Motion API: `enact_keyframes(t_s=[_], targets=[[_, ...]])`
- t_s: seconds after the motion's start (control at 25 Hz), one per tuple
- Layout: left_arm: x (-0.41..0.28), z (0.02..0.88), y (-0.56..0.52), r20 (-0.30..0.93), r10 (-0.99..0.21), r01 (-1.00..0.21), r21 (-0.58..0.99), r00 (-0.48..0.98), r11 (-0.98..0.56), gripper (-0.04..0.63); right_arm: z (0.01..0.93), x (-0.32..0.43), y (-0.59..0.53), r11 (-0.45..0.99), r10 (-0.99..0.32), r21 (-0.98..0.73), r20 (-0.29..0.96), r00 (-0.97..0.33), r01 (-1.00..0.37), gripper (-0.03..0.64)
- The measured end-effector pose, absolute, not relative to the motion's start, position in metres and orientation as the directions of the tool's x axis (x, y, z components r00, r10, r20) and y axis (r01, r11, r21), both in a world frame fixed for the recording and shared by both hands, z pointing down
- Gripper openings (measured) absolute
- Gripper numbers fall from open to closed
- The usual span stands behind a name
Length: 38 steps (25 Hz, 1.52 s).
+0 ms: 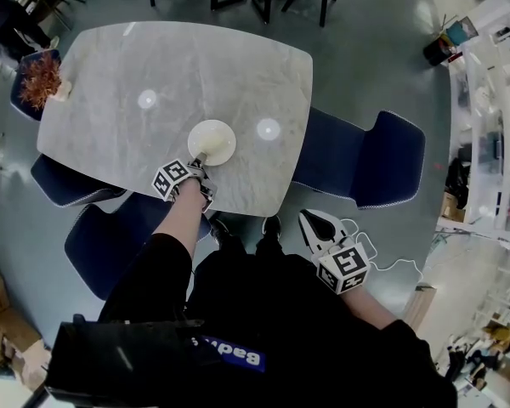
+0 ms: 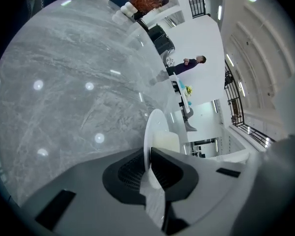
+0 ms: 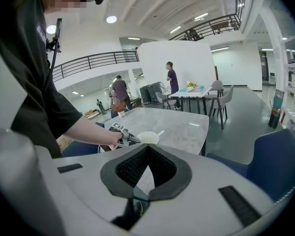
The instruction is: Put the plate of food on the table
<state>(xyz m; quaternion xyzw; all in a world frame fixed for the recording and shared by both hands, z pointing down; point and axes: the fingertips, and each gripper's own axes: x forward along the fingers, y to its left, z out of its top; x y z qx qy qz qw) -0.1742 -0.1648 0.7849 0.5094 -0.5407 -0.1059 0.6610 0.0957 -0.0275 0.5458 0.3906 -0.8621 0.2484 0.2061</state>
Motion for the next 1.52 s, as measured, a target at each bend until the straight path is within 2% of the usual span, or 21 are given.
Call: enact_keyframes(t_s=[0.28,0.48,0.96,1.36,1.52], targets=[[-0.169,0.791,-0.158,0.672,-0.596,-0.505,0.733,0.439,0.456,0.067,0.545,0.102,-0.033,0.551,-0.590,-0.247,0.559,-0.582,-0.797,0.010],[-0.167,0.793,-0.155,0.695,-0.542,-0.574,0.709,0.473,0.408,0.074,0.547,0.106,-0.036,0.546,-0.592,-0.255,0.556,-0.583,-0.798,0.011],[-0.159,0.795,-0.138,0.681,-0.403,-0.567,0.732,0.611,0.378,0.075,0.548,0.107,-0.041,0.559,-0.570,-0.278,0.555,-0.606,-0.781,0.009],[-0.154,0.795,-0.123,0.693,-0.271,-0.644,0.721,0.668,0.256,0.083,0.548,0.100,-0.043,0.580,-0.559,-0.277,0.549,-0.622,-0.766,0.011],[-0.154,0.792,-0.126,0.699,-0.281,-0.672,0.713,0.658,0.199,0.084,0.546,0.098,-0.044,0.585,-0.561,-0.274,0.543,-0.624,-0.764,0.011]])
